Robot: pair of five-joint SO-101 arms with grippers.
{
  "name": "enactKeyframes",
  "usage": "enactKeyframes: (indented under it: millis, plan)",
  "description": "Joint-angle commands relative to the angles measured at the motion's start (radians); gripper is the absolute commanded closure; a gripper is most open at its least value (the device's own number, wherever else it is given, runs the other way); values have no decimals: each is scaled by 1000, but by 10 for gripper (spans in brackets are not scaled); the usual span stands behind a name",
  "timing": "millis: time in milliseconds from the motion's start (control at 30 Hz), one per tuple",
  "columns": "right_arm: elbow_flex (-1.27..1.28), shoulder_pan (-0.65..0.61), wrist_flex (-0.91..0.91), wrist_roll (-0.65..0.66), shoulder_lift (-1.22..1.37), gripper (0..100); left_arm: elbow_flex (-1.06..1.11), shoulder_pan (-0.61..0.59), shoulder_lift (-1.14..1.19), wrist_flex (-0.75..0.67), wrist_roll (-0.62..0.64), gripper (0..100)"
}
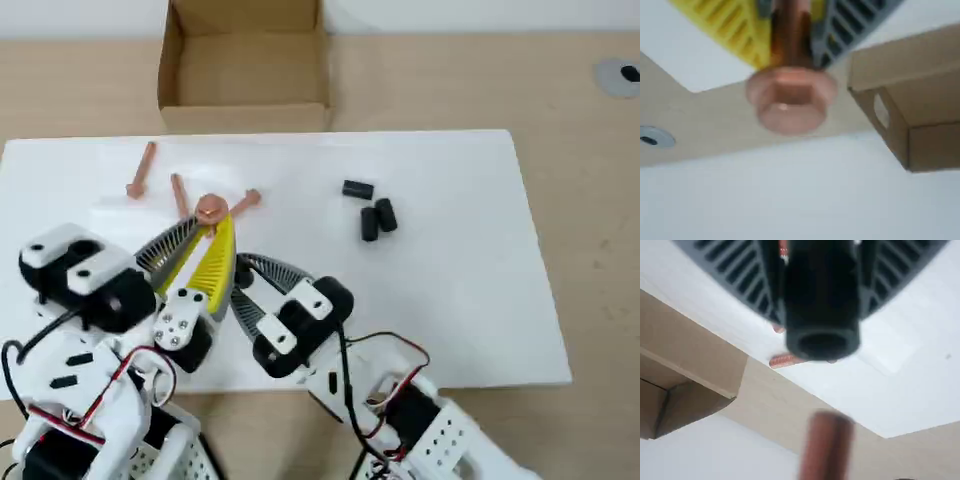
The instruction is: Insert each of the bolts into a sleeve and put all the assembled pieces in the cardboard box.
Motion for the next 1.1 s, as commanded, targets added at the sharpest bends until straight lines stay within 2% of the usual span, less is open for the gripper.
enactKeyframes:
  millis: [0, 267, 467, 867, 1067]
  plan:
    - [1, 2, 2, 5, -21, 988, -54, -26, 1, 2, 49, 994]
    - [1, 41, 2, 5, -21, 988, -43, -75, -53, 9, 94, 994]
    - [1, 44, 2, 5, -21, 988, 37, -71, -119, 69, 138, 994]
    - [1, 44, 2, 5, -21, 988, 54, -6, -119, 61, 152, 993]
    - [1, 44, 2, 5, -21, 988, 164, -6, -119, -15, 141, 993]
